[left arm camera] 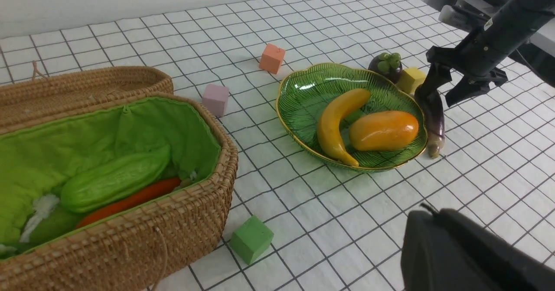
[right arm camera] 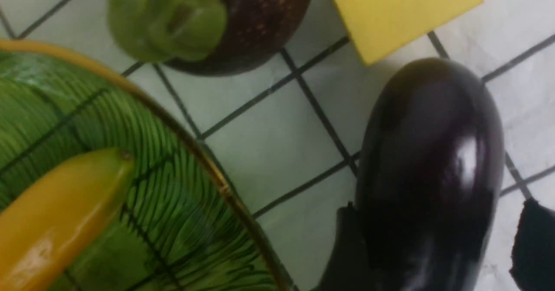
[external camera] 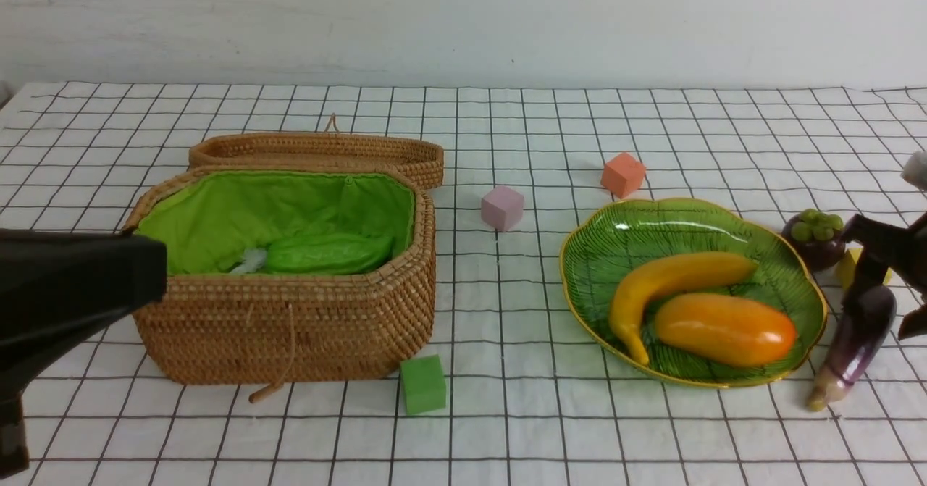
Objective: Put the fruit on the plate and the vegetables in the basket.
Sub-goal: Grab an eggplant with your right arm and place it in the basket on the left.
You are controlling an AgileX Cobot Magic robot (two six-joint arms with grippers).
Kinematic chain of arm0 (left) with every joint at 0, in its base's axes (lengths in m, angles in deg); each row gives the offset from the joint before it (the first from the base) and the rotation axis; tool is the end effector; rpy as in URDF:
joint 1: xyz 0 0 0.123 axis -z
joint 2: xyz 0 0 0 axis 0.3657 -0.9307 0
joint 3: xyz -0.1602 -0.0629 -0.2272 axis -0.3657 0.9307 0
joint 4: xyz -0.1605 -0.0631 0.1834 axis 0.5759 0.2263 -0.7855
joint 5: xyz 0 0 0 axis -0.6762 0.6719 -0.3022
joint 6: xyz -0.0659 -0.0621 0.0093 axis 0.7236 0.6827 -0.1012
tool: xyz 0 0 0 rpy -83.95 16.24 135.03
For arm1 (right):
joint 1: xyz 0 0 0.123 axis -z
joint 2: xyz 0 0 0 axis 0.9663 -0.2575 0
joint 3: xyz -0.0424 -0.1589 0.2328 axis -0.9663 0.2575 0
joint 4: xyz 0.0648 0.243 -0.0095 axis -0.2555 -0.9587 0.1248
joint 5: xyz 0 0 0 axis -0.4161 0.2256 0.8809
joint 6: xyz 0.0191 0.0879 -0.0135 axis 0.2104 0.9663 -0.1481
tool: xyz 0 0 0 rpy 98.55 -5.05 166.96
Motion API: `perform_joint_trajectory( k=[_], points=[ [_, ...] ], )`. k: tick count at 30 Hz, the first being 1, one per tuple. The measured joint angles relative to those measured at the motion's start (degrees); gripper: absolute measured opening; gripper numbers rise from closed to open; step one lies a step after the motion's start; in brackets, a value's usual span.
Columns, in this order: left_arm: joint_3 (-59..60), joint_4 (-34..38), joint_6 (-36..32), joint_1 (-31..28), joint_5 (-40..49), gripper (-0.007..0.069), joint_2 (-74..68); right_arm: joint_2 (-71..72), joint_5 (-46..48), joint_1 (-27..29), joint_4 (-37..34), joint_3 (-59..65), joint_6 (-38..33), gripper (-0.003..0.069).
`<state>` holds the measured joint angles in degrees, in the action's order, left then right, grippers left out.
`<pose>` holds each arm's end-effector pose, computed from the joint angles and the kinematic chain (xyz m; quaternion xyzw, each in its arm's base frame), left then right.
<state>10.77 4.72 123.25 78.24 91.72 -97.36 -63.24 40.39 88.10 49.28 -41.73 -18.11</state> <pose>0.0799 -0.0756 0.4003 0.2057 0.7863 -0.2460 0.5281 0.3863 -0.0746 0.1886 0.2984 0.9372 0.0932 0.1545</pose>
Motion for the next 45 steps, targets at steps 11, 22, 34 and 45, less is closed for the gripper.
perform_joint_trajectory(
  k=[11,22,34,45],
  points=[
    [0.0,0.9,0.0,0.0,1.0,-0.0013,0.0,-3.5,-0.7,0.3,-0.2,-1.5,-3.3,0.0442],
    [0.0,1.0,-2.2,0.0,7.1,-0.0008,0.0,4.0,12.8,0.2,0.7,-0.6,-9.6,0.0439],
    [0.0,-2.6,0.4,0.0,12.4,-0.0006,0.0,25.2,11.6,-19.8,-20.7,-10.2,-24.4,0.0439],
    [0.0,-11.7,10.7,0.0,20.5,-0.0006,0.0,-0.8,-19.1,-52.3,-32.8,-34.6,-58.7,0.0439]
  ],
)
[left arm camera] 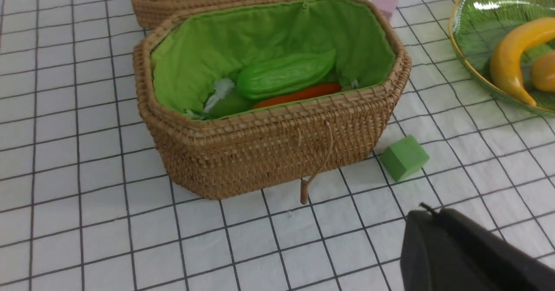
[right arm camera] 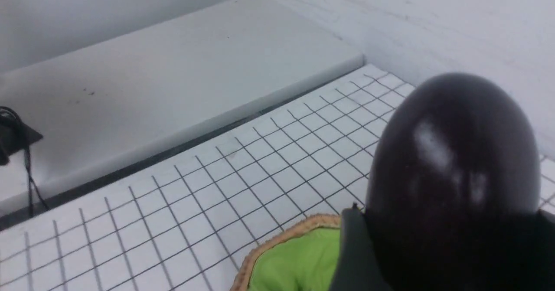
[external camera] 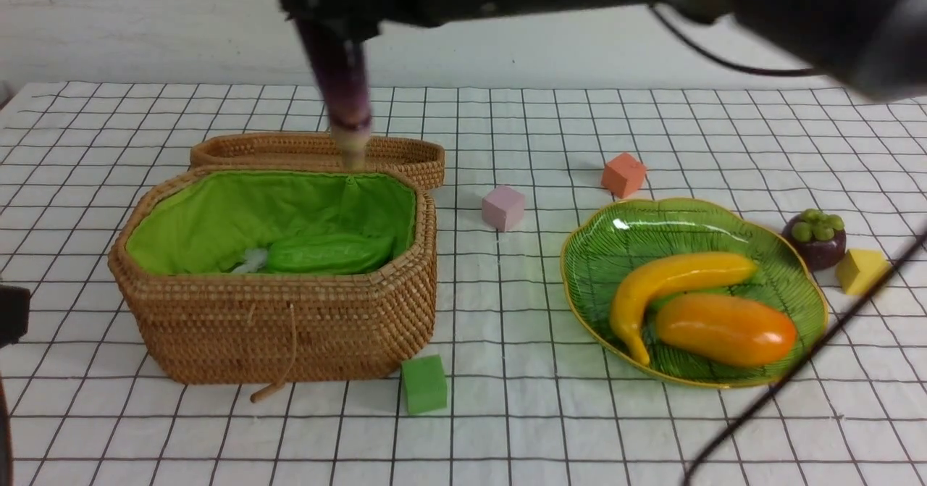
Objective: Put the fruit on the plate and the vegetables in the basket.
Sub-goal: Grab an eggplant with your right arm and place it in the basket on the left, then use the right arm to grab a mangosteen and put it into the right plate
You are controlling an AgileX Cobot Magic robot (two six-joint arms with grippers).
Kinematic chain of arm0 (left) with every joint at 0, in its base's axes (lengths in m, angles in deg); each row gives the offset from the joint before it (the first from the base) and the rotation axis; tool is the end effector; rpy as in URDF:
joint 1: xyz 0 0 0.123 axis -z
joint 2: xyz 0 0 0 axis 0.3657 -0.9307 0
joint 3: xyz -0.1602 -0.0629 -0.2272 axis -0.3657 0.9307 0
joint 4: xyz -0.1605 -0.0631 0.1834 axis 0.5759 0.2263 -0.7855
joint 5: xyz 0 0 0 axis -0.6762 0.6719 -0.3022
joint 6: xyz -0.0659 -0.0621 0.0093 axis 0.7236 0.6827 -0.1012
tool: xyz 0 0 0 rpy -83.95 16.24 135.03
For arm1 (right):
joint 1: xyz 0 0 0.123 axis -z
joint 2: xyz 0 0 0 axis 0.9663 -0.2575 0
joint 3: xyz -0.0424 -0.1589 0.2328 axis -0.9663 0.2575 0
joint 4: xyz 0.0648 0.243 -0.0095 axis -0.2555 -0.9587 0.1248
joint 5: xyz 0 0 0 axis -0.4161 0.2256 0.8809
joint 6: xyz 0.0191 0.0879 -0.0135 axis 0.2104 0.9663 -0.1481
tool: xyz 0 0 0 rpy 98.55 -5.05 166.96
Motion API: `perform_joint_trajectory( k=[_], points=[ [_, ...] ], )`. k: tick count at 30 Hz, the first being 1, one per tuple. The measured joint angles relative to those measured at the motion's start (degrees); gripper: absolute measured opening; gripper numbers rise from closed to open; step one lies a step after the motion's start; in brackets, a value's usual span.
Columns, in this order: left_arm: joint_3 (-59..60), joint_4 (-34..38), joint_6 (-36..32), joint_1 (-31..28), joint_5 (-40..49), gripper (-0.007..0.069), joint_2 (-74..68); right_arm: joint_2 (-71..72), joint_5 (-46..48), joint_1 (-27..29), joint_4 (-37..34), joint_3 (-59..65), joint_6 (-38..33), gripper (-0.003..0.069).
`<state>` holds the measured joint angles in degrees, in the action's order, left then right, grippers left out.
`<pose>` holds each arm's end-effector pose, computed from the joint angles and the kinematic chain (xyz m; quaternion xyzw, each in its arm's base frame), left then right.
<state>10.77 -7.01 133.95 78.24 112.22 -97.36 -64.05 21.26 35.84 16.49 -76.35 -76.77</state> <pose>0.0873 -0.0458 0.3825 0.1062 0.8644 -0.1012 0.4810 0.3470 0.3182 0.3987 -0.3536 0.6897 0.3125 0.5491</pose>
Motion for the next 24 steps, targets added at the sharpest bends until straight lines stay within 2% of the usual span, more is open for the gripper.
perform_joint_trajectory(
  k=[4,8,12,14,16,18,20,24],
  points=[
    [0.0,-0.2,0.9,0.0,1.2,-0.0006,0.0,-8.1,-1.6,-1.8,0.0,-4.8,-6.3,0.0439],
    [0.0,-0.3,1.1,0.0,1.5,-0.0004,0.0,-11.5,-1.3,-2.2,0.0,-5.6,-8.1,0.0444],
    [0.0,-0.3,1.1,0.0,1.1,-0.0002,0.0,-10.7,2.1,-1.7,0.3,-5.7,-6.3,0.0533],
    [0.0,-0.3,1.1,0.0,-0.2,-0.0002,0.0,-8.3,6.8,-0.7,1.7,-5.7,-3.5,0.0587],
    [0.0,-0.3,1.1,0.0,-2.9,-0.0001,0.0,-4.8,12.9,1.0,4.4,-5.7,0.8,0.0599],
    [0.0,-0.3,1.0,0.0,-6.4,0.0000,0.0,-1.0,19.3,3.7,8.2,-5.9,6.6,0.0582],
    [0.0,-0.3,0.8,0.0,-10.7,0.0000,0.0,3.2,26.1,6.7,13.2,-6.1,12.5,0.0534],
    [0.0,-0.4,0.0,0.0,-18.9,0.0000,0.0,8.1,41.5,14.2,27.0,-6.5,23.5,0.0372]
  ],
)
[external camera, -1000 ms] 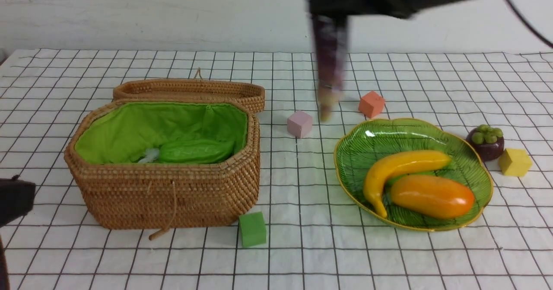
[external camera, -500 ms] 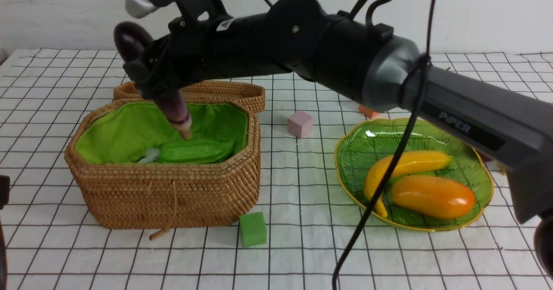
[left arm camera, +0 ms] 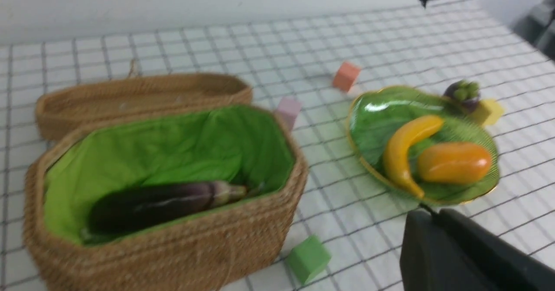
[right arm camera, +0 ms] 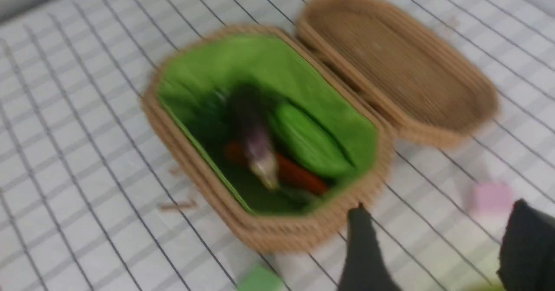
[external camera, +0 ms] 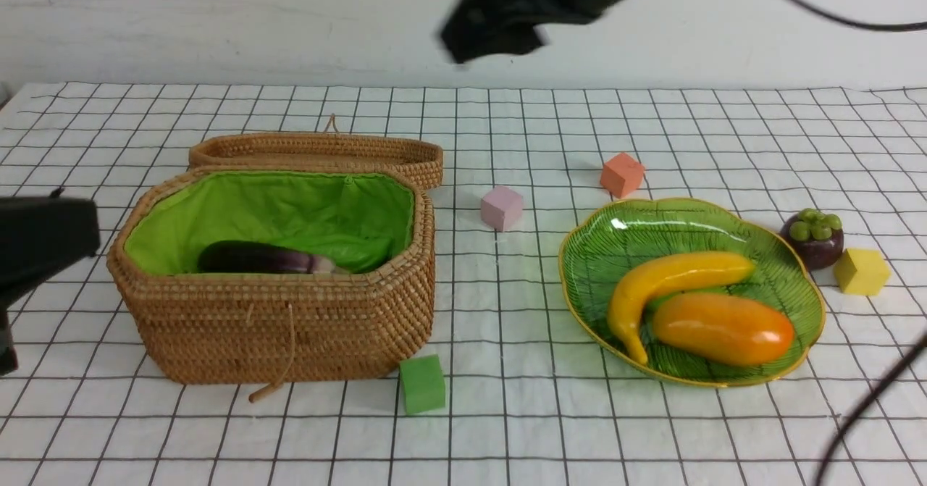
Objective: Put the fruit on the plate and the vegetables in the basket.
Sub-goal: Use the right arm to grab a mangosteen and put it into the right plate
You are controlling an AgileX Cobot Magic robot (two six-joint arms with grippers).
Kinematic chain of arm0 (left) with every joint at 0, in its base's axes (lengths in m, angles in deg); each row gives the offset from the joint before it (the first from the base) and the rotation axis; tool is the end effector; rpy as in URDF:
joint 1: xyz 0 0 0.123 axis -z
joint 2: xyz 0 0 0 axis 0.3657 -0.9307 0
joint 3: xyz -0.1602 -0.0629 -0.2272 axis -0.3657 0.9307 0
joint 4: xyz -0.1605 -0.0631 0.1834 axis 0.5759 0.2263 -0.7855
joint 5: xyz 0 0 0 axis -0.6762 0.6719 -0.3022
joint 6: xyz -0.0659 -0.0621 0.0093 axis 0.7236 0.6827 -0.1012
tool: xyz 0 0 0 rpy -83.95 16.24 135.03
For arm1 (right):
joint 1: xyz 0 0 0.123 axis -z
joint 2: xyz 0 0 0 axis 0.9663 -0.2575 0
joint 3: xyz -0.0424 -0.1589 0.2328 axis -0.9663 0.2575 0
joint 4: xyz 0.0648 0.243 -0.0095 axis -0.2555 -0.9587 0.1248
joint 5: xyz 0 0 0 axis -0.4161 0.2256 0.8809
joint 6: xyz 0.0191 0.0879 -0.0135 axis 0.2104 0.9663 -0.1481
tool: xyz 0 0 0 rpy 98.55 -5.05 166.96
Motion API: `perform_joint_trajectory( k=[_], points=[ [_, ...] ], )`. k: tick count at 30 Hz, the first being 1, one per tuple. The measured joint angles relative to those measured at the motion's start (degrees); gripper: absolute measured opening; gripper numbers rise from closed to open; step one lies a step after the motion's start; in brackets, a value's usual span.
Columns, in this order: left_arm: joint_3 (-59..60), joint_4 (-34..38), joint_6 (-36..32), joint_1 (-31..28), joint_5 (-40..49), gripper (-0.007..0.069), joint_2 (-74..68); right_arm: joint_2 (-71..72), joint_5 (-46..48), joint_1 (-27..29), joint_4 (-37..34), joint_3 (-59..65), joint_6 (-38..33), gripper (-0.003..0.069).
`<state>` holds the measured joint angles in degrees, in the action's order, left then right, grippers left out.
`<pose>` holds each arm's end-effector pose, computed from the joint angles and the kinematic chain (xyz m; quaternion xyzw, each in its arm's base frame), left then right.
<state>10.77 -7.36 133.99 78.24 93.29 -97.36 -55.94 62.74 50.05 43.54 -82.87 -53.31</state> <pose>0.0883 -0.0661 0.4045 0.1496 0.7843 -0.2112 0.5638 0.3428 0.1899 0.4340 -0.3525 0.8435 0.1778 0.3643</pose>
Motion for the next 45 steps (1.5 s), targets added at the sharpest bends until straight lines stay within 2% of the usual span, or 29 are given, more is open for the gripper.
perform_joint_trajectory(
  k=[1,3,4,6,8,12,14,15,17,18,23,24,25,26,29,33,41,45],
  points=[
    [0.0,0.0,0.0,0.0,-0.4,0.0000,0.0,0.2,1.3,0.8,2.2,0.0,0.8,0.0351],
    [0.0,-0.1,-0.1,0.0,-3.8,0.0001,0.0,0.4,4.7,4.8,8.1,0.1,3.2,0.0249],
    [0.0,-0.1,-0.2,0.0,-5.9,0.0001,0.0,0.3,5.6,8.0,12.2,1.0,4.4,0.0147],
    [0.0,-0.2,-0.2,0.0,-7.1,0.0002,0.0,0.3,5.8,10.5,13.6,2.0,5.5,0.0085],
    [0.0,-0.3,-0.2,0.0,-9.0,0.0004,0.0,0.0,5.9,16.3,15.1,4.4,10.2,0.0000],
    [0.0,0.1,-0.2,0.0,-10.2,0.0005,-0.1,-1.8,5.3,23.3,14.3,6.6,18.2,-0.0003],
    [0.0,1.6,-0.2,0.0,-11.1,0.0005,-0.3,-5.2,2.4,28.2,11.8,7.0,21.9,0.0029],
    [0.0,1.8,-0.2,0.0,-11.2,0.0005,-0.3,-5.5,2.1,28.2,11.8,7.0,22.0,0.0034],
    [0.0,3.5,-0.8,0.0,-11.6,0.0005,-0.7,-9.7,-1.2,30.2,9.4,7.1,22.7,0.0119],
    [0.0,3.5,-0.8,0.0,-11.6,0.0005,-0.7,-10.1,-1.7,30.4,9.1,7.1,22.7,0.0128],
    [0.0,6.8,-4.1,0.0,-11.8,0.0005,-0.8,-18.1,-9.5,31.0,10.5,7.2,23.1,0.0430],
    [0.0,7.1,-4.4,0.0,-11.8,0.0005,-0.8,-18.3,-9.5,31.0,10.5,7.2,23.2,0.0442],
    [0.0,7.9,-5.6,0.0,-11.8,0.0005,-0.8,-20.1,-11.9,31.0,11.4,7.2,23.6,0.0524],
    [0.0,8.5,-6.3,0.0,-11.8,0.0005,-0.8,-20.9,-13.1,31.0,12.0,7.2,24.1,0.0568],
    [0.0,10.3,-7.4,0.0,-11.7,0.0005,-0.8,-22.5,-15.7,31.0,14.4,7.2,26.5,0.0650],
    [0.0,11.3,-7.6,0.0,-11.3,0.0007,-0.8,-23.6,-16.7,31.0,17.1,7.2,29.1,0.0663],
    [0.0,11.7,-7.8,0.0,-10.6,0.0008,-0.8,-27.1,-17.2,31.0,18.7,7.2,31.5,0.0594],
    [0.0,11.7,-7.8,0.0,-10.2,0.0008,-0.8,-28.3,-17.3,31.0,18.7,7.2,31.8,0.0587]
  ],
)
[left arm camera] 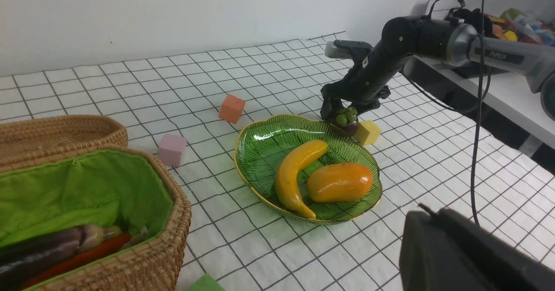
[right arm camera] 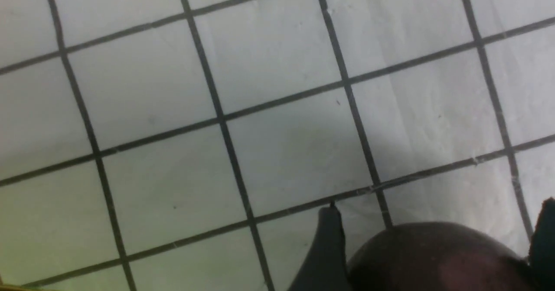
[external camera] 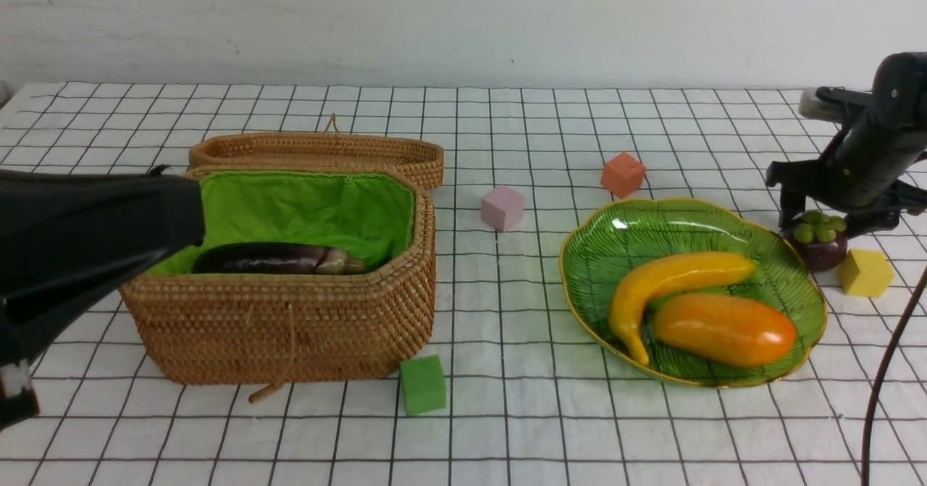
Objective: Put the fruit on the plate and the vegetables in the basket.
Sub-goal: Use the right arm to grab a mangosteen and put it into the right plate
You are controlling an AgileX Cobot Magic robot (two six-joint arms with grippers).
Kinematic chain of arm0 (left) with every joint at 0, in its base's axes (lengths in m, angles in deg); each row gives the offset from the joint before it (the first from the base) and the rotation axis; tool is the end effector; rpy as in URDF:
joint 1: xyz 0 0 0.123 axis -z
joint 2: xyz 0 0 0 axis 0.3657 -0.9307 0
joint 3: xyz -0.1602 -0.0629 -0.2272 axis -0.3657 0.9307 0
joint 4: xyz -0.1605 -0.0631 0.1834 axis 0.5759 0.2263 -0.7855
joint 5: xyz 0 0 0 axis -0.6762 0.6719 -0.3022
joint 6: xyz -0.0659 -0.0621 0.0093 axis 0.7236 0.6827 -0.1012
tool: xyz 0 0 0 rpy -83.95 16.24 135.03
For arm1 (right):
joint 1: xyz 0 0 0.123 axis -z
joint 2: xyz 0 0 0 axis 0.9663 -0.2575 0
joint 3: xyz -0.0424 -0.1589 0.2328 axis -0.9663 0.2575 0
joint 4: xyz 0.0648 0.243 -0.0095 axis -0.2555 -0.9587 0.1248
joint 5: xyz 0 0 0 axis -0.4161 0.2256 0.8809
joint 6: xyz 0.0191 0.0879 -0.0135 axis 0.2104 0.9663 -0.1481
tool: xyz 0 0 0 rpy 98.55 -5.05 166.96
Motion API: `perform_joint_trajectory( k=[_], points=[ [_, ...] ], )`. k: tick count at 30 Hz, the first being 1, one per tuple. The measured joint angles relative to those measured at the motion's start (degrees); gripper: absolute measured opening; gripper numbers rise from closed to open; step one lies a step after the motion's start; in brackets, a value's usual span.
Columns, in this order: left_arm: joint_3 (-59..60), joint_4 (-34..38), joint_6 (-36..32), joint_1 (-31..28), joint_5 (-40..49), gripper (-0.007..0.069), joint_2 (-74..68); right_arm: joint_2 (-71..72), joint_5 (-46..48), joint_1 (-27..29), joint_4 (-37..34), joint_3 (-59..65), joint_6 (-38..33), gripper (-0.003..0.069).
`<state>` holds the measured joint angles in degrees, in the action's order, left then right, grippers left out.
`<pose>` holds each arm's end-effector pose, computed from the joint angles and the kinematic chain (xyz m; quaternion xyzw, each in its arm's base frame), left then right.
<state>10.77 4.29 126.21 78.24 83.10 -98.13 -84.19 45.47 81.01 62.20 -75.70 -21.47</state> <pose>0.0811 -0.0848 0.4110 0.1963 0.7491 -0.2999 0.5571 0.4994 -0.0514 0.1818 0.1424 0.9640 0.0124 0.2240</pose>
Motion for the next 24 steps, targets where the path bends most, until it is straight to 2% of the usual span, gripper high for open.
perform_joint_trajectory(
  k=[8,13,16,24],
  points=[
    [0.0,0.0,0.0,0.0,2.1,0.0008,0.0,-2.0,-0.4,0.0,0.0,0.0,0.1,0.0586],
    [0.0,0.0,0.0,0.0,2.2,0.0008,0.0,-2.1,-0.8,0.0,-0.1,0.0,0.1,0.0542],
    [0.0,0.0,0.0,0.0,2.2,0.0008,0.0,-1.9,-0.9,0.0,-0.1,0.0,-0.1,0.0542],
    [0.0,0.0,0.0,0.0,2.5,0.0008,0.0,4.7,-0.6,-0.1,-1.0,-0.2,-2.7,0.0542]
  ],
)
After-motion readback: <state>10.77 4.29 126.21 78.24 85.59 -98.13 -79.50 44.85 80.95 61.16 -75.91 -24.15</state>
